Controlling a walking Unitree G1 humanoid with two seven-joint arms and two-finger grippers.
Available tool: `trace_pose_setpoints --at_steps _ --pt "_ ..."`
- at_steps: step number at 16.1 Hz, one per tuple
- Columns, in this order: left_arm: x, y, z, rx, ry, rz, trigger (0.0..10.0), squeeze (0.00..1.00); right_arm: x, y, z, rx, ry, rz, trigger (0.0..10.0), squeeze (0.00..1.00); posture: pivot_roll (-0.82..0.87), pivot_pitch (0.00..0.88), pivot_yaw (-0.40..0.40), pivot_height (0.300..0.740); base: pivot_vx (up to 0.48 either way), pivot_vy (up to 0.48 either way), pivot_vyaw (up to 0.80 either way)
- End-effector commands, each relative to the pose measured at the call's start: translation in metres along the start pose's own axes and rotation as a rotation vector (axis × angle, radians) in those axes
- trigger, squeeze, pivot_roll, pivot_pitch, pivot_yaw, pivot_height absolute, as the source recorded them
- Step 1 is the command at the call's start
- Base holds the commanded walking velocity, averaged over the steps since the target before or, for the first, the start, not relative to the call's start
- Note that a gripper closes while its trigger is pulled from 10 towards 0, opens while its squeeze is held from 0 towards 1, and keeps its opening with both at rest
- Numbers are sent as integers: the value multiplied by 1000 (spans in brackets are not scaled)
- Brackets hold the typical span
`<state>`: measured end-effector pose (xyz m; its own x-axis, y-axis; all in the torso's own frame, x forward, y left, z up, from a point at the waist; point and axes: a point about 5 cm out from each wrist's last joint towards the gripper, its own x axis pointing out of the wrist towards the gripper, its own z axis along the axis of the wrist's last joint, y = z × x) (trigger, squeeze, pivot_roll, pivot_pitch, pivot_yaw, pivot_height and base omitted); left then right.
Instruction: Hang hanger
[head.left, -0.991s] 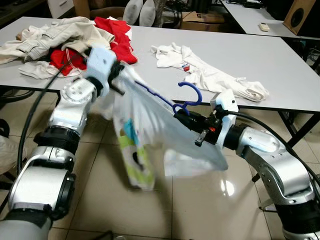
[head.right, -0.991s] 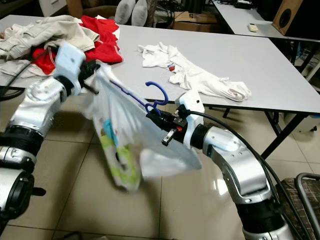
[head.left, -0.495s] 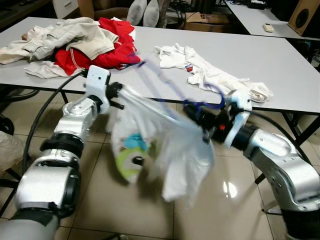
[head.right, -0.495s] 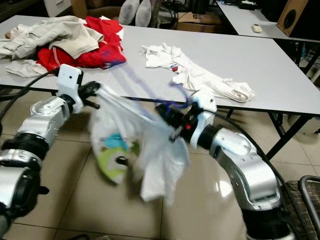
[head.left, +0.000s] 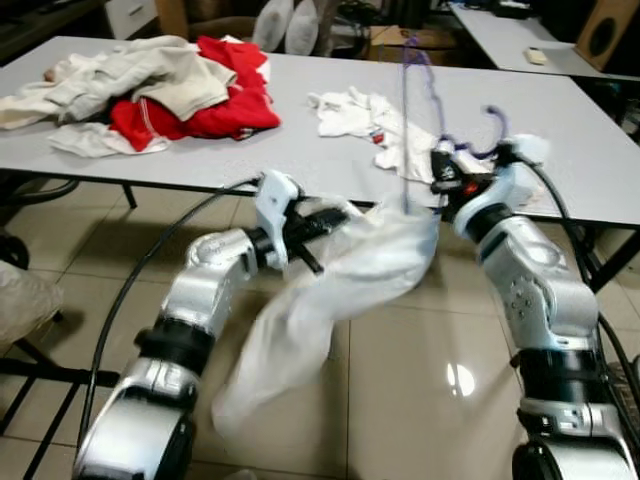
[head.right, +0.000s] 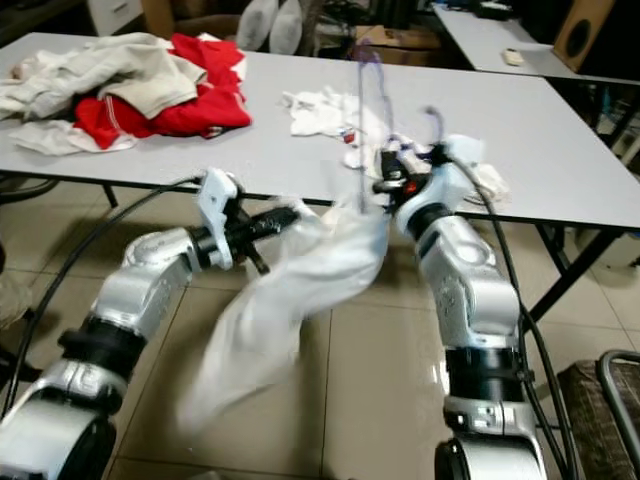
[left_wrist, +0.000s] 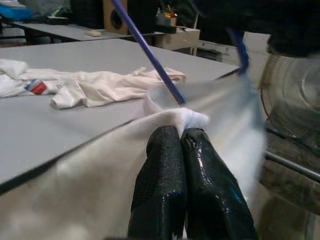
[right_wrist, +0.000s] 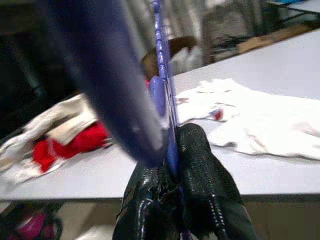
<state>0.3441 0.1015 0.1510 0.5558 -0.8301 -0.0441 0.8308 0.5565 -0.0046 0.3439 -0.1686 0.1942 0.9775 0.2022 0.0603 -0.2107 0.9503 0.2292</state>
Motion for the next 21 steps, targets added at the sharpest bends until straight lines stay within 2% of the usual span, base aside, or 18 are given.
trace_pose_setpoints --at_steps 1,3,4,5,6,7,8,9,10,11,13,15,16,17,18,19,20,21 --pt "-12 8 -2 27 30 63 0 0 -2 -17 3 -20 -39 -91 0 0 -122 0 -8 740 0 0 0" --pt "-21 12 -5 36 45 103 0 0 -5 -22 5 -21 -65 -110 0 0 -118 0 -10 740 0 0 0" --pt "-38 14 -10 54 86 140 0 0 -10 -27 16 107 -183 -94 0 0 -119 0 -10 740 0 0 0" --pt "-44 12 -12 55 101 148 0 0 -13 -27 25 200 -262 -57 0 0 -119 0 -10 740 0 0 0" --pt "-46 22 2 19 2 272 0 0 -17 -4 36 -81 -308 131 0 0 -125 0 -4 740 0 0 0" --pt "-43 30 13 -13 -73 353 0 0 -17 13 29 -366 -262 246 0 0 -127 0 -2 740 0 0 0" --pt "-43 42 28 -84 -172 458 0 0 -17 20 28 -216 -273 299 0 0 -125 0 4 740 0 0 0" --pt "-45 52 40 -172 -258 531 0 0 -17 29 24 -260 -271 352 0 0 -124 0 0 740 0 0 0" --pt "-44 54 55 -263 -353 499 0 0 -19 42 10 -418 -229 422 0 0 -123 0 -4 740 0 0 0" --pt "-44 54 58 -282 -375 486 0 0 -19 44 7 -448 -219 439 0 0 -123 0 -4 740 0 0 0" --pt "-27 32 75 -395 -408 261 0 0 -14 47 4 -318 -290 362 0 0 -114 0 -12 740 0 0 0" --pt "-11 24 58 -381 -255 251 0 0 -11 54 9 -251 -349 366 0 0 -105 0 -8 740 0 0 0" --pt "7 13 27 -347 -18 257 0 0 -2 57 29 -54 -460 332 0 0 -97 0 -11 740 0 0 0" --pt "9 10 24 -343 7 245 0 0 -1 57 32 -22 -475 324 0 0 -95 0 -11 740 0 0 0" --pt "14 -2 27 -373 6 165 0 0 3 56 37 31 -499 316 0 0 -94 0 -10 740 0 0 0" --pt "18 -13 26 -361 40 88 0 0 6 53 40 140 -506 316 0 0 -83 0 -15 740 0 0 0" --pt "20 -17 21 -338 91 53 0 0 8 49 43 303 -515 332 0 0 -77 0 -18 740 0 0 0" --pt "20 -17 19 -352 100 43 0 0 9 45 46 398 -535 325 0 0 -73 0 -20 740 0 0 0"
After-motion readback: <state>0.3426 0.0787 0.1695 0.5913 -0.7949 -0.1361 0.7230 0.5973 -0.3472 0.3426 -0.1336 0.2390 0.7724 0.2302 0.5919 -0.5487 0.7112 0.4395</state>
